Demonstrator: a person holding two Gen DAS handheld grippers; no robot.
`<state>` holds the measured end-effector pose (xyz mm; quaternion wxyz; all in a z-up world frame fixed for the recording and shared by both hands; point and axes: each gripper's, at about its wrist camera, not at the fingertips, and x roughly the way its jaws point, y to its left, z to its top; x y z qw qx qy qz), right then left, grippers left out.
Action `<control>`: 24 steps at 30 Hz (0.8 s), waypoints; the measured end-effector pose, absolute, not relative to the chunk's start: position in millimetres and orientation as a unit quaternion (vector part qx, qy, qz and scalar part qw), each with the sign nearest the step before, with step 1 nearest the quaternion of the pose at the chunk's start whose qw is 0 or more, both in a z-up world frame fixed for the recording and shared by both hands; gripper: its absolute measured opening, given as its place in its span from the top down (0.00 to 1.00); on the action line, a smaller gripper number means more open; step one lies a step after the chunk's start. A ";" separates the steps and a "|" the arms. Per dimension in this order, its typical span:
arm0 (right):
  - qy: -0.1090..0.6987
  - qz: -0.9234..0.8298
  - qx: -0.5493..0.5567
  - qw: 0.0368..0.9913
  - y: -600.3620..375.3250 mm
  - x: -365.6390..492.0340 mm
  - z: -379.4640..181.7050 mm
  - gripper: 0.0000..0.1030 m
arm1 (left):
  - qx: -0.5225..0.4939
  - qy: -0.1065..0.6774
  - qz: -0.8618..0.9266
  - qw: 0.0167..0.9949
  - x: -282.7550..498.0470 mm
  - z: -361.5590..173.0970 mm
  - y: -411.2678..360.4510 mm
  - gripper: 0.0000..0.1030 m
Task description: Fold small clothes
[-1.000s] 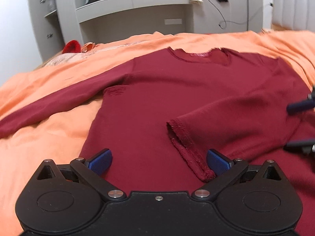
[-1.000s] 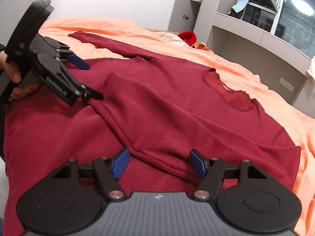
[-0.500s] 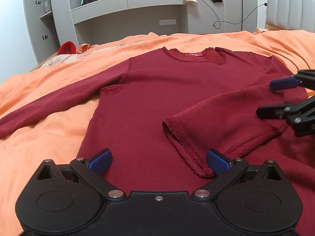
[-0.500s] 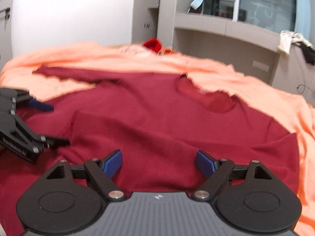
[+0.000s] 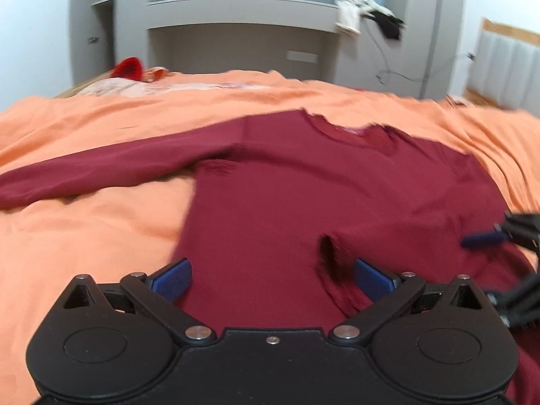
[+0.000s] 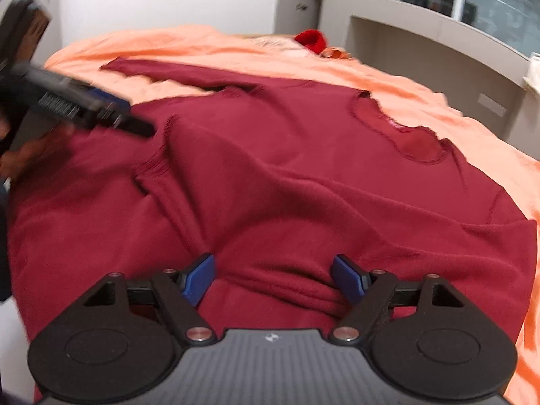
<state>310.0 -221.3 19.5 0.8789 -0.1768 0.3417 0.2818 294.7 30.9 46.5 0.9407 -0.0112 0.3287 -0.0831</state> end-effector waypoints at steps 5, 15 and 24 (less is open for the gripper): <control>0.323 0.292 -0.160 0.886 -219.8 303.4 38.8 0.22 | -0.046 0.312 -0.041 0.948 298.1 54.9 48.7 0.01; 0.277 0.322 -0.183 0.887 -171.6 293.6 50.7 0.26 | -0.079 0.320 0.009 0.944 303.8 58.7 73.2 0.01; 0.297 0.343 -0.309 0.836 -107.2 293.0 37.1 0.87 | -0.124 0.330 0.020 0.936 307.0 60.1 97.9 0.01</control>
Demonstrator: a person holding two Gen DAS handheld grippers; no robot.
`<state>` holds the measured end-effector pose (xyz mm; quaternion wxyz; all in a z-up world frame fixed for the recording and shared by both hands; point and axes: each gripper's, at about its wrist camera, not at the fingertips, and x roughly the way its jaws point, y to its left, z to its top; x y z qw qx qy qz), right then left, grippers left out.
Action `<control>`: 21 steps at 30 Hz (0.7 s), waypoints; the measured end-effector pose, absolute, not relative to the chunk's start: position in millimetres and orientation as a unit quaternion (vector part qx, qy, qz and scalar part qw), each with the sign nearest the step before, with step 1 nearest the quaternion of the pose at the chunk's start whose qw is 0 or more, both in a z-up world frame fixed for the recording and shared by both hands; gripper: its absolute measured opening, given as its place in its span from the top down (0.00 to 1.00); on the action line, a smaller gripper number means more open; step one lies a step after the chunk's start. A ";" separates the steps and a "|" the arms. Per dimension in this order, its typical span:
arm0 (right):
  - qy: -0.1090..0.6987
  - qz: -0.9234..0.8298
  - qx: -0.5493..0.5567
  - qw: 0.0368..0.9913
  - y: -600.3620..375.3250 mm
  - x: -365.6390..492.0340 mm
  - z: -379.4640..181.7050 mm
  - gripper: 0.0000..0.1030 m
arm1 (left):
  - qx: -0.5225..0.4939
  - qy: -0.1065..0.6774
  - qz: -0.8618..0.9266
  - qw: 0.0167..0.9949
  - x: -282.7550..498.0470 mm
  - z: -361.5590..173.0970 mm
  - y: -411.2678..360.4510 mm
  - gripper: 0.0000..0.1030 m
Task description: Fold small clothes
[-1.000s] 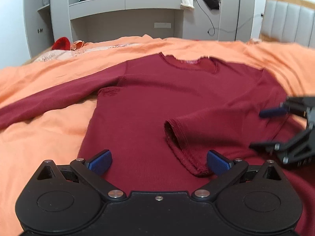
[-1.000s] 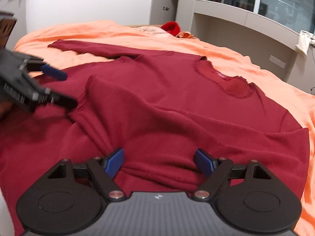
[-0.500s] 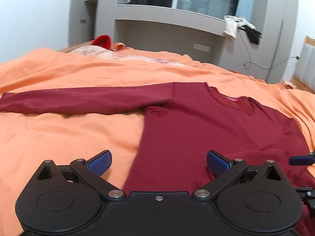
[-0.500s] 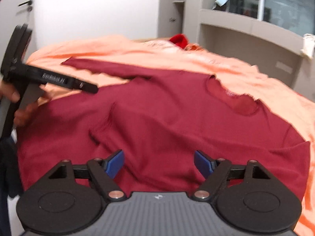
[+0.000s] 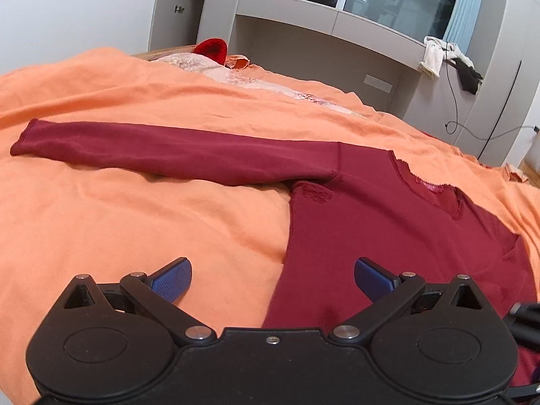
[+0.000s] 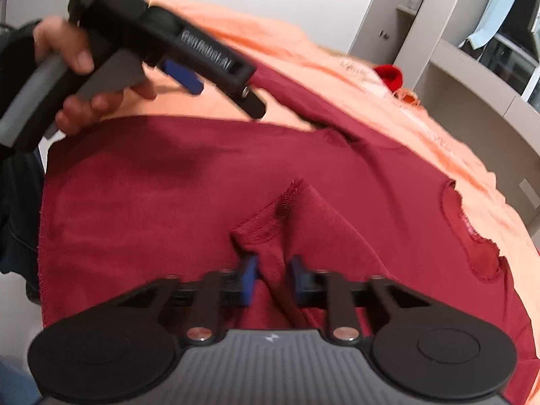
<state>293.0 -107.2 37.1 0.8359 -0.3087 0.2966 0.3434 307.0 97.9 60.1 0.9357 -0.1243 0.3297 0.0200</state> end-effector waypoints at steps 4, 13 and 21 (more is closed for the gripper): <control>0.277 0.344 -0.351 0.825 -100.0 266.6 33.2 0.93 | -0.135 0.329 0.023 0.934 306.1 61.2 104.7 0.01; 0.271 0.339 -0.312 0.845 -117.8 248.2 28.4 0.94 | -0.133 0.335 0.035 0.932 306.0 56.9 110.0 0.01; 0.290 0.360 -0.203 0.863 -135.8 249.6 47.1 0.51 | -0.131 0.336 0.039 0.932 309.2 55.8 109.8 0.01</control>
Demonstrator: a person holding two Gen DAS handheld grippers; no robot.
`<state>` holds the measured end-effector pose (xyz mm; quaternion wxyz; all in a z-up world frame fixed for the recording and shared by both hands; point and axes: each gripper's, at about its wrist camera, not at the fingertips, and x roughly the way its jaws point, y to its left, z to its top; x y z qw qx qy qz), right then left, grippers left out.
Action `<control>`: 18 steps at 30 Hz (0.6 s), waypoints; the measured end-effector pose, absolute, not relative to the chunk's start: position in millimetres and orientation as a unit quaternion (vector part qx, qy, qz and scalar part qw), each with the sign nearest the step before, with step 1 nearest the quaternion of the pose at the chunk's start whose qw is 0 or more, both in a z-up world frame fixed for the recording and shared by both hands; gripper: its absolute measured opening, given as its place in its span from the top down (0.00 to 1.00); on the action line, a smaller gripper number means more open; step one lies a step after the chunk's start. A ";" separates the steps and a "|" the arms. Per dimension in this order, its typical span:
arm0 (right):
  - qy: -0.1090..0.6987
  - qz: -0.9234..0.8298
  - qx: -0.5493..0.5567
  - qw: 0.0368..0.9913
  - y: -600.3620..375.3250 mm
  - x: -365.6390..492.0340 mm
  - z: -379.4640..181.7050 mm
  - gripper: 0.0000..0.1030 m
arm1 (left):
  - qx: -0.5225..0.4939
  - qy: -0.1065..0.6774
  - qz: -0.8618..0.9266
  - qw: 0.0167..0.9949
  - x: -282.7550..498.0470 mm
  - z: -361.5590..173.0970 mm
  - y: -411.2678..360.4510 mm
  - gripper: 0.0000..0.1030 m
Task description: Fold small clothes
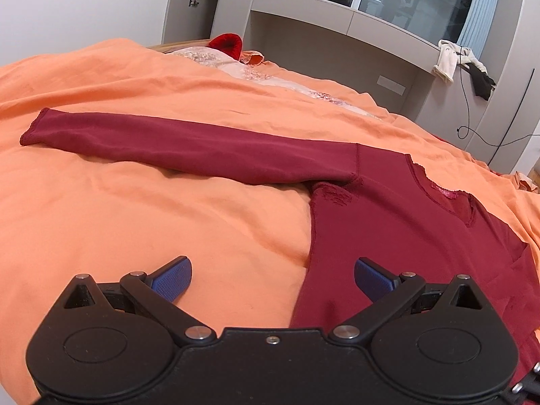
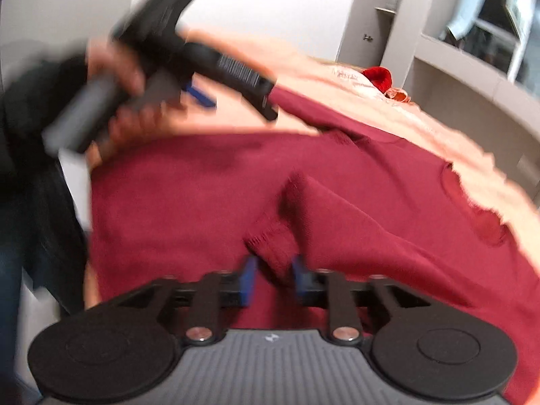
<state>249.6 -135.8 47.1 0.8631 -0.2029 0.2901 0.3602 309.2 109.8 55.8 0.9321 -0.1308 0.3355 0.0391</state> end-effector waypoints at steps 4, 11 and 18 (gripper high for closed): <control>0.269 0.358 -0.128 0.885 -150.4 255.5 70.1 0.44 | -0.130 0.336 0.044 0.932 309.0 54.6 114.7 0.01; 0.303 0.267 -0.096 0.910 -140.1 293.8 44.6 0.46 | -0.149 0.328 0.062 0.931 311.1 57.2 134.7 0.01; 0.283 0.290 -0.081 0.911 -152.7 278.9 41.0 0.19 | -0.138 0.268 0.136 0.944 313.3 72.5 178.6 0.01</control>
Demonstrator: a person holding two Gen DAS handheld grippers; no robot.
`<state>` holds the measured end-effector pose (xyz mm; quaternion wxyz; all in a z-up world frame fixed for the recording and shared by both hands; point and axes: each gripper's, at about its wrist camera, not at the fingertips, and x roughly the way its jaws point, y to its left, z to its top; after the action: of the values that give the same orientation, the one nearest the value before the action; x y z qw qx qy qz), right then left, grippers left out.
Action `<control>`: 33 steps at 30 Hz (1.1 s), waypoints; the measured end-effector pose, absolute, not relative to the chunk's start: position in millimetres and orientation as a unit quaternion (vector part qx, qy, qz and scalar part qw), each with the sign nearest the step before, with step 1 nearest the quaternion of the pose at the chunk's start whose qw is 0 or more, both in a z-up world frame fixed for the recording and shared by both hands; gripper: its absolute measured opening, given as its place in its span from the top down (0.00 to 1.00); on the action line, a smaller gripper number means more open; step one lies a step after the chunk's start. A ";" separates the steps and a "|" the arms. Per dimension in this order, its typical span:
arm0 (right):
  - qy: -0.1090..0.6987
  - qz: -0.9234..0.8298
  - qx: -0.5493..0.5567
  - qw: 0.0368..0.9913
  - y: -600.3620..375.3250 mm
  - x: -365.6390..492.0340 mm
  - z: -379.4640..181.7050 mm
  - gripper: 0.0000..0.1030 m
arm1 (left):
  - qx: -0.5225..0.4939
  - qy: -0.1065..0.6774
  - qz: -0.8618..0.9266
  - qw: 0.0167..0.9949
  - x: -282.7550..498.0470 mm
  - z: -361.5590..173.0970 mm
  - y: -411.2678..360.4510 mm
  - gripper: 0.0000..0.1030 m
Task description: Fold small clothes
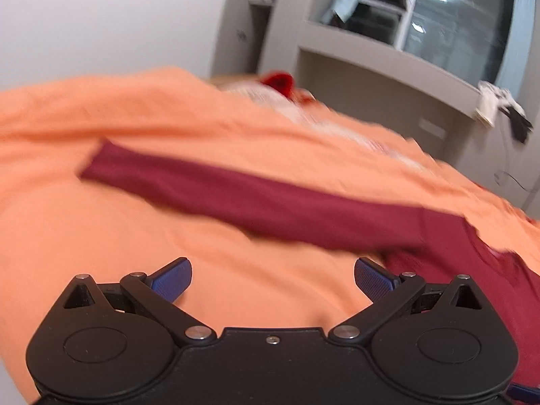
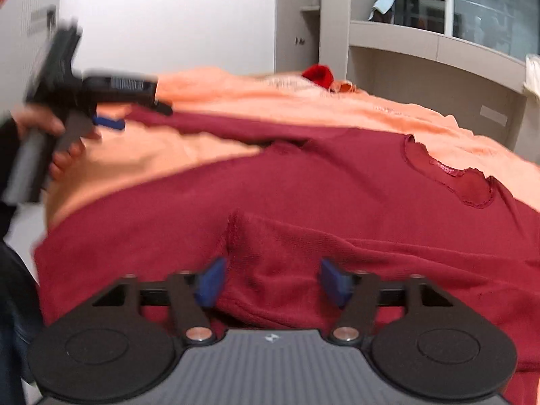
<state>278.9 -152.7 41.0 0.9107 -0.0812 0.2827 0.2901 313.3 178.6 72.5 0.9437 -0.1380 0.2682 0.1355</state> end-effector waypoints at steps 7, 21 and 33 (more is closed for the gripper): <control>0.235 0.301 -0.011 0.924 -209.5 248.9 71.8 0.03 | -0.217 0.291 0.204 0.909 327.5 65.6 257.3 0.01; 0.202 0.271 0.038 0.940 -259.1 252.7 60.9 0.00 | -0.324 0.250 0.351 0.842 376.1 54.2 322.5 0.21; 0.211 0.252 0.054 0.943 -276.3 254.8 44.9 0.00 | -0.267 0.238 0.397 0.845 409.5 47.1 325.8 0.82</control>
<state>254.8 -276.3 44.9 0.9429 0.0540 0.2107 0.2522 409.5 325.8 47.1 0.8451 -0.2667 0.2383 0.3973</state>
